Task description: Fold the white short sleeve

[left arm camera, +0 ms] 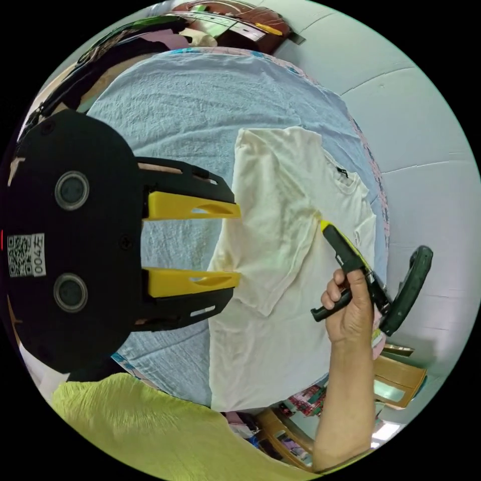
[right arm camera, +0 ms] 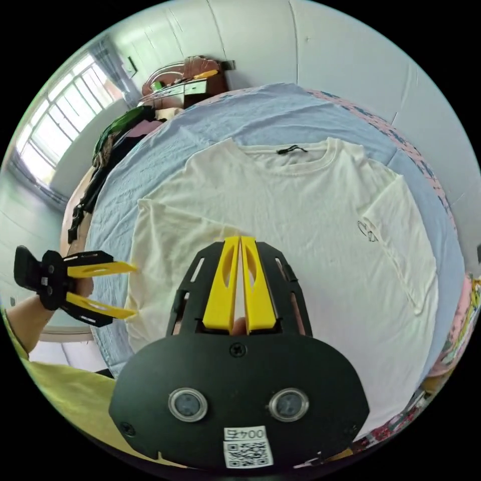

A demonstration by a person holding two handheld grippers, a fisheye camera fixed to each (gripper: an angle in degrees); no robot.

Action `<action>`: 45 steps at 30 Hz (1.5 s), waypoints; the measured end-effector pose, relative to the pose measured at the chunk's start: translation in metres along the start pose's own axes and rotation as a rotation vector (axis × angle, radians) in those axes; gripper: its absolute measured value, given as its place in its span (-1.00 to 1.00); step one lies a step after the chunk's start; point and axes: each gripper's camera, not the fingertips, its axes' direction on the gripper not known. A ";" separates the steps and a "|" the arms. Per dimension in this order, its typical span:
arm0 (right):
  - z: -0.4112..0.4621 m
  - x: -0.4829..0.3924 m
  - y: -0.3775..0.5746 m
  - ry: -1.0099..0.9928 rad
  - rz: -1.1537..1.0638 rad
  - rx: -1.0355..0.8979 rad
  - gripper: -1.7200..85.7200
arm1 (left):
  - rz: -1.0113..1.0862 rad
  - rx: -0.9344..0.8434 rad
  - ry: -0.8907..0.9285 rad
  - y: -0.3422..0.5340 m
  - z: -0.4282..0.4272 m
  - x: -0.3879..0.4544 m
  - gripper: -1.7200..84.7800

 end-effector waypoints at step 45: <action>-0.311 0.039 0.271 -0.171 -0.171 -0.193 -0.97 | -0.124 -0.366 -0.421 -0.281 0.145 0.528 -0.95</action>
